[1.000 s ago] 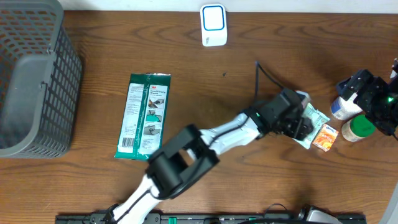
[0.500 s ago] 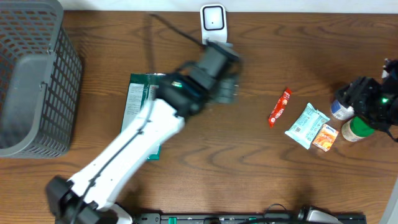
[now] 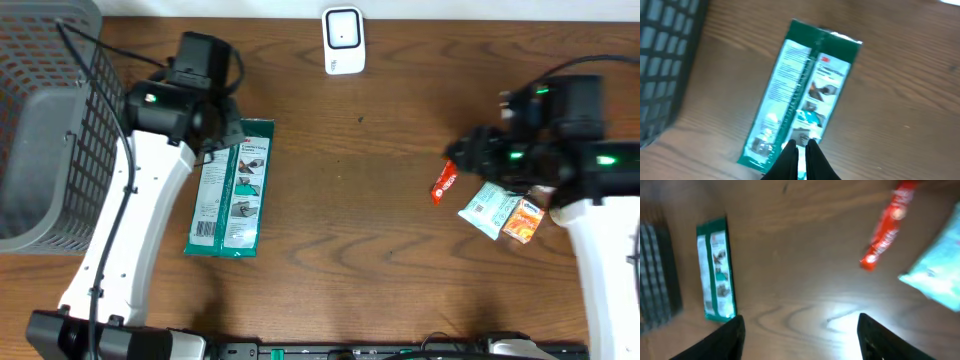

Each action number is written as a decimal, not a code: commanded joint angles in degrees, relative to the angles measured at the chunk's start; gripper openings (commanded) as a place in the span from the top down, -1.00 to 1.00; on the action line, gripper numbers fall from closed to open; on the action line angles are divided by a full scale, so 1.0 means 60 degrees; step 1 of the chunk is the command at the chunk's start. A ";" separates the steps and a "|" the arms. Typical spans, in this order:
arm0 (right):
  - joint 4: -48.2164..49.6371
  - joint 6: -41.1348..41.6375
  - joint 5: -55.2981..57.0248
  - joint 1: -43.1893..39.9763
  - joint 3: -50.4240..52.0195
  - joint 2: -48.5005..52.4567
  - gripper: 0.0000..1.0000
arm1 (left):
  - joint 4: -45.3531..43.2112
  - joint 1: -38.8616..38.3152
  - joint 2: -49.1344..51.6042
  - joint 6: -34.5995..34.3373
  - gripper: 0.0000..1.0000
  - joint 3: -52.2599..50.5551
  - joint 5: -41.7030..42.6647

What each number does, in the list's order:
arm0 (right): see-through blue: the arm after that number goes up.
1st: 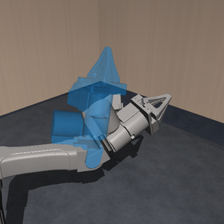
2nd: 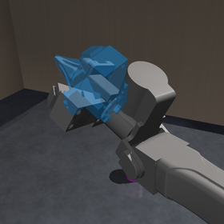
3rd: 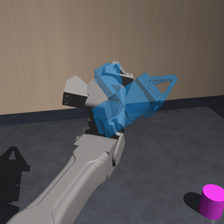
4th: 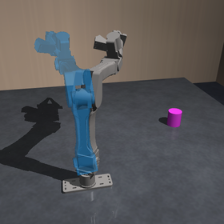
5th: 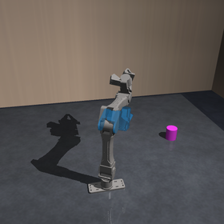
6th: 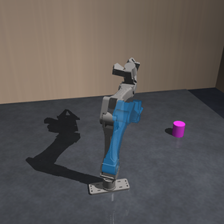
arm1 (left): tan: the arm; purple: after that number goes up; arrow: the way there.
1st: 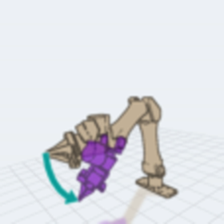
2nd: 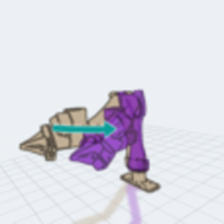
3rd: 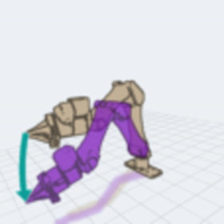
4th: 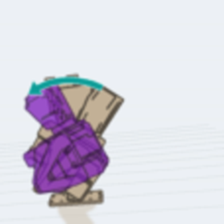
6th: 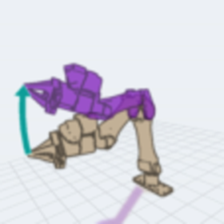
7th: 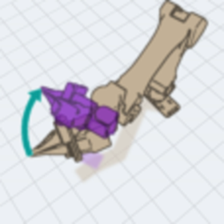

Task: Scan the item barcode
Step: 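Move the left gripper to the gloves pack's left edge, right gripper to center, then grasp the green 3M gloves pack edge with the left gripper and lift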

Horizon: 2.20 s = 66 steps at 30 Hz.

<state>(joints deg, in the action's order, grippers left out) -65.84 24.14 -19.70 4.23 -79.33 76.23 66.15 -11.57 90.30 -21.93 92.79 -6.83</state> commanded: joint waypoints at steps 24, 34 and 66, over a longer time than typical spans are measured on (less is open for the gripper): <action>0.7267 0.1687 0.1366 0.4302 0.4750 0.0106 -0.86 | -0.1483 0.2310 0.4193 0.0463 0.67 -0.1056 -0.0408; 0.7985 0.1701 0.2331 0.4309 0.4750 0.0907 -0.89 | -0.1472 0.2262 0.5242 0.0455 0.66 -0.1056 0.0313; 1.0805 0.2463 -0.1406 0.4313 0.4750 0.5104 -0.98 | -0.1206 0.1610 0.3847 0.0889 0.85 -0.0404 -0.0484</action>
<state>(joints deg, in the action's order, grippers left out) -0.10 38.59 -28.69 29.54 -51.48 104.53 58.89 -4.49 118.13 -18.20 88.42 -6.87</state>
